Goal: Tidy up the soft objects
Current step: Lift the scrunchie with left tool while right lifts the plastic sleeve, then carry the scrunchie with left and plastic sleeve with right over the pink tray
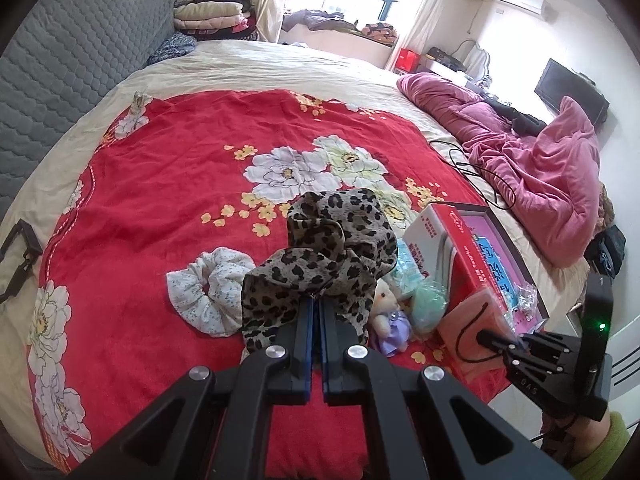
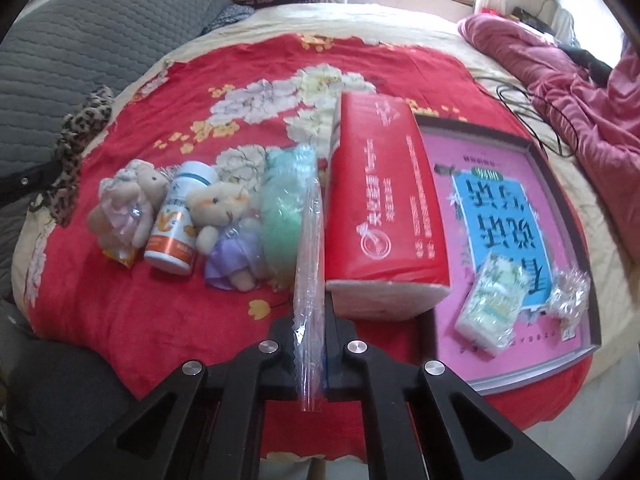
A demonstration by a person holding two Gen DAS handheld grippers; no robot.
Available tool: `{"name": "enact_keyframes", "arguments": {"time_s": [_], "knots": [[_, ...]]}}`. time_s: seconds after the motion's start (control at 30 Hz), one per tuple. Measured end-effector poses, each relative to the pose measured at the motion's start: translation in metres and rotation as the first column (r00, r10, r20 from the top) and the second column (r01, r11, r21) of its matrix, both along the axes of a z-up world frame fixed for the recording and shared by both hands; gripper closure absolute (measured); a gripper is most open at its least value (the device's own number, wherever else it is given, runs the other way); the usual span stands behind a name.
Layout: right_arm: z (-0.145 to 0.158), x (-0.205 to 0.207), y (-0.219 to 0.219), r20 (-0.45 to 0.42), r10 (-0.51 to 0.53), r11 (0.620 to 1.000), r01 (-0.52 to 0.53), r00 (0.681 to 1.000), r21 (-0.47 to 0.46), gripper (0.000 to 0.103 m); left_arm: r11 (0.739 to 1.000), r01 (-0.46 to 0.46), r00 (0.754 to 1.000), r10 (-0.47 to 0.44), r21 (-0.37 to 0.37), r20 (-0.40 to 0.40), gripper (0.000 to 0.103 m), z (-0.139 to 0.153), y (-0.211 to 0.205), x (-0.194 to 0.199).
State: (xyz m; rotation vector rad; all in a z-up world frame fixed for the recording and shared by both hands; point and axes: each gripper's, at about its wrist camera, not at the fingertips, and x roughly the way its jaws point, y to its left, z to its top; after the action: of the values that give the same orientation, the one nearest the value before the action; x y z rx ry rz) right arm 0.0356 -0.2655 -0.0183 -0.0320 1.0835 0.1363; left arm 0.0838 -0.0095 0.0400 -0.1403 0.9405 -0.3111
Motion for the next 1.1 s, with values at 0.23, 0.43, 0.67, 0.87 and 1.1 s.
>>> {"name": "enact_keyframes", "arguments": {"time_s": [0.23, 0.43, 0.67, 0.87, 1.1], "knots": [[0.039, -0.002, -0.007, 0.085, -0.005, 1.000, 0.002, 0.996, 0.032, 0.098, 0.999, 0.035, 0.999, -0.035, 0.004, 0.035, 0.100, 0.018, -0.020, -0.004], [0.066, -0.004, -0.020, 0.149, -0.027, 0.999, 0.020, 0.988, 0.045, 0.098, 0.998, 0.062, 0.996, -0.062, 0.010, 0.059, 0.100, 0.031, -0.043, -0.009], [0.084, -0.006, -0.051, 0.194, -0.073, 0.997, 0.064, 0.978, 0.053, 0.098, 0.995, 0.100, 0.993, -0.101, 0.016, 0.065, 0.100, 0.040, -0.077, -0.013], [0.098, -0.008, -0.079, 0.230, -0.117, 0.993, 0.106, 0.966, 0.060, 0.098, 0.988, 0.155, 0.985, -0.156, 0.024, 0.068, 0.100, 0.043, -0.114, -0.017], [0.107, -0.014, -0.114, 0.250, -0.173, 0.984, 0.161, 0.953, 0.070, 0.098, 0.976, 0.216, 0.974, -0.217, 0.022, 0.060, 0.100, 0.043, -0.154, -0.020]]}}
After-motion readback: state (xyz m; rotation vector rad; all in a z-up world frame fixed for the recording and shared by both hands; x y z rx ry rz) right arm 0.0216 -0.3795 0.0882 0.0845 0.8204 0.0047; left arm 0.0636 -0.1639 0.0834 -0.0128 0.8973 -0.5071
